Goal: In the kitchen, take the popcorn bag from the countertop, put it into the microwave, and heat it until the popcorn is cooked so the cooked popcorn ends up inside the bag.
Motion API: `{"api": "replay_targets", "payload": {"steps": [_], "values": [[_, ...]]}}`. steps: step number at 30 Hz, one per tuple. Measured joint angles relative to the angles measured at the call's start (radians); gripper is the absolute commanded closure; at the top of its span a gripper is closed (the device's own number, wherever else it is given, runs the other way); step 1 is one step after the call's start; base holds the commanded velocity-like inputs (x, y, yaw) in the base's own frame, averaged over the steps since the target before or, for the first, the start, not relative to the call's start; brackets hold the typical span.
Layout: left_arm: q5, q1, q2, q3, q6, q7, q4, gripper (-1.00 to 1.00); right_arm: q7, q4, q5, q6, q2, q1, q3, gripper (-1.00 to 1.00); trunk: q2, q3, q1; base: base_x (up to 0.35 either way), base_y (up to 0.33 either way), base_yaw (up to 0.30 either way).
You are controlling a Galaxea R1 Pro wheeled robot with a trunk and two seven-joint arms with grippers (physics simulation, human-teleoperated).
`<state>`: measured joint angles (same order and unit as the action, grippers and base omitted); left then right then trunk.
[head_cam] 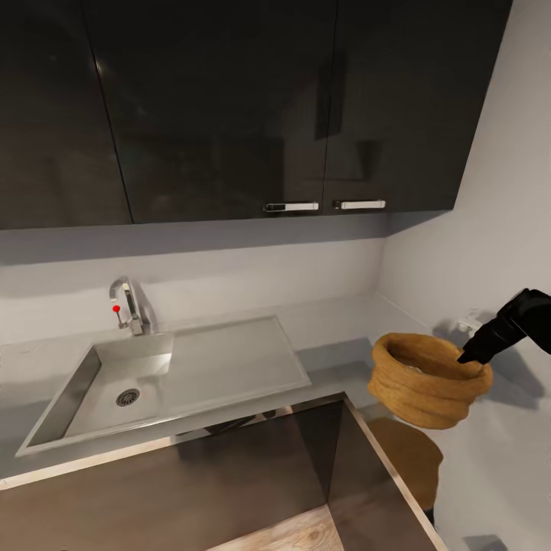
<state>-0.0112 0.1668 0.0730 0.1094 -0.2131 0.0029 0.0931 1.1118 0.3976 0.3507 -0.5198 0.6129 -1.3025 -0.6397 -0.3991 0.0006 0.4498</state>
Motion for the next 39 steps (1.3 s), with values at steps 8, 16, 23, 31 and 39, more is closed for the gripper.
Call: {"api": "replay_targets", "payload": {"steps": [8,16,23,31,39], "values": [[-0.001,0.000,0.000,0.004,0.000,0.000,0.000,-1.00,-0.022,0.002,-0.001,-0.063,-0.001,-0.003,0.001,1.00,0.000,0.000,0.000,-0.305,0.123,0.000],[-0.001,0.000,0.000,0.004,0.000,0.000,0.000,-1.00,-0.161,0.066,-0.009,-0.315,-0.013,-0.012,0.074,1.00,0.000,0.000,0.000,-0.329,0.157,0.000],[-0.001,0.000,0.000,0.004,0.000,0.000,0.000,-1.00,-0.401,0.132,-0.004,-0.525,-0.029,-0.012,0.202,1.00,0.000,0.000,0.000,-0.330,0.158,0.000],[-0.001,0.000,0.000,0.004,0.000,0.000,-0.001,-1.00,-0.582,0.076,-0.001,-0.525,-0.076,-0.011,0.368,1.00,0.000,0.000,0.000,-0.330,0.158,0.000],[-0.001,0.000,0.000,0.003,0.000,0.000,0.000,-1.00,-1.012,0.062,-0.001,-0.524,-0.139,-0.005,0.630,1.00,0.000,0.000,0.000,-0.330,0.155,0.000]]}}
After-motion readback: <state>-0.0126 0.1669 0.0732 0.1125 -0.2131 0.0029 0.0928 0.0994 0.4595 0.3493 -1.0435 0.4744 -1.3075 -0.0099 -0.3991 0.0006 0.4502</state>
